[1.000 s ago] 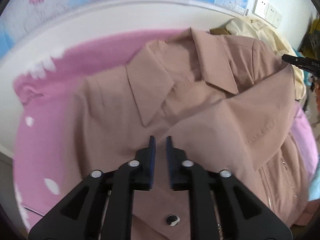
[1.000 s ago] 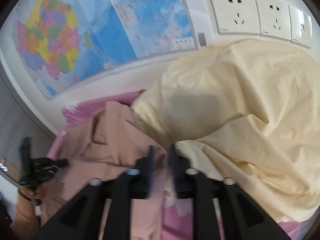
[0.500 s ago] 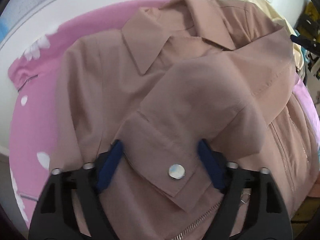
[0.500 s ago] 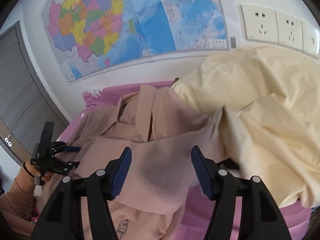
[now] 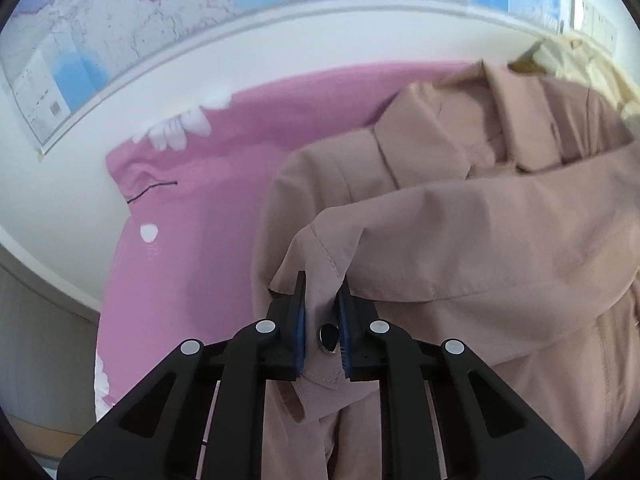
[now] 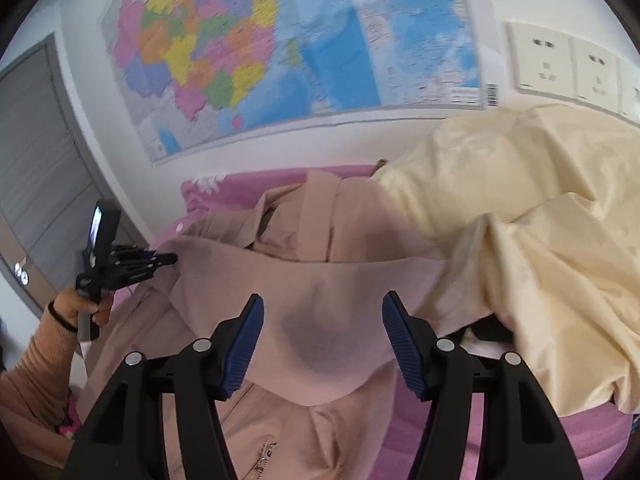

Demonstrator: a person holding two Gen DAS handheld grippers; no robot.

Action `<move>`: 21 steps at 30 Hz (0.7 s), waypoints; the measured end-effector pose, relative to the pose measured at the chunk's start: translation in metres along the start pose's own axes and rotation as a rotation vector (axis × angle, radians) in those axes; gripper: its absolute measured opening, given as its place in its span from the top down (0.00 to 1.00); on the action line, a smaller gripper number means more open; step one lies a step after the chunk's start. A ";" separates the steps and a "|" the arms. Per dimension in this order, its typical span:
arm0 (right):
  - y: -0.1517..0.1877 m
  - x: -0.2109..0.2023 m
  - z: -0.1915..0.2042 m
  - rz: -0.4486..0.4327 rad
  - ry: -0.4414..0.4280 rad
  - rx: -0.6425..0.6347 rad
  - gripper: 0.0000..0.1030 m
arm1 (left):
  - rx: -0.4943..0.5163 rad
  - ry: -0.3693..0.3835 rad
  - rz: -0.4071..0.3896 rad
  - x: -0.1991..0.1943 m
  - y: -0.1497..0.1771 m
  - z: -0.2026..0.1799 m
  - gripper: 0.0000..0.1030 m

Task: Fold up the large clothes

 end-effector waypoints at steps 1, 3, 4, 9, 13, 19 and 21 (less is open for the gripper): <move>0.002 0.007 0.010 0.013 -0.011 -0.038 0.42 | 0.003 0.003 0.011 0.005 0.000 -0.002 0.86; 0.005 0.022 0.027 0.035 -0.021 -0.107 0.44 | -0.011 0.014 0.025 0.009 0.005 -0.002 0.84; 0.006 0.030 0.033 0.048 -0.019 -0.133 0.45 | -0.021 0.022 0.030 0.009 0.009 -0.001 0.83; 0.013 0.097 0.032 0.200 0.119 -0.200 0.65 | -0.030 0.036 0.044 0.013 0.015 0.001 0.73; 0.008 0.133 -0.007 0.267 0.281 -0.139 0.81 | -0.017 0.072 0.016 0.003 0.017 -0.001 0.44; 0.001 0.127 -0.022 0.285 0.314 -0.064 0.83 | -0.002 0.142 -0.071 -0.032 0.028 -0.001 0.31; 0.001 0.115 -0.010 0.281 0.274 -0.076 0.58 | -0.024 0.196 -0.114 -0.051 0.036 0.008 0.29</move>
Point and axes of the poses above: each gripper's, at about its wrist camera, not at the fingertips, and x roughly the way its jaws point, z to its left, y to its underside, the point moved 1 cm from there along x, roughly the way its jaws point, and after that the axes turned 3 degrees about z, right-handed, at the moved point
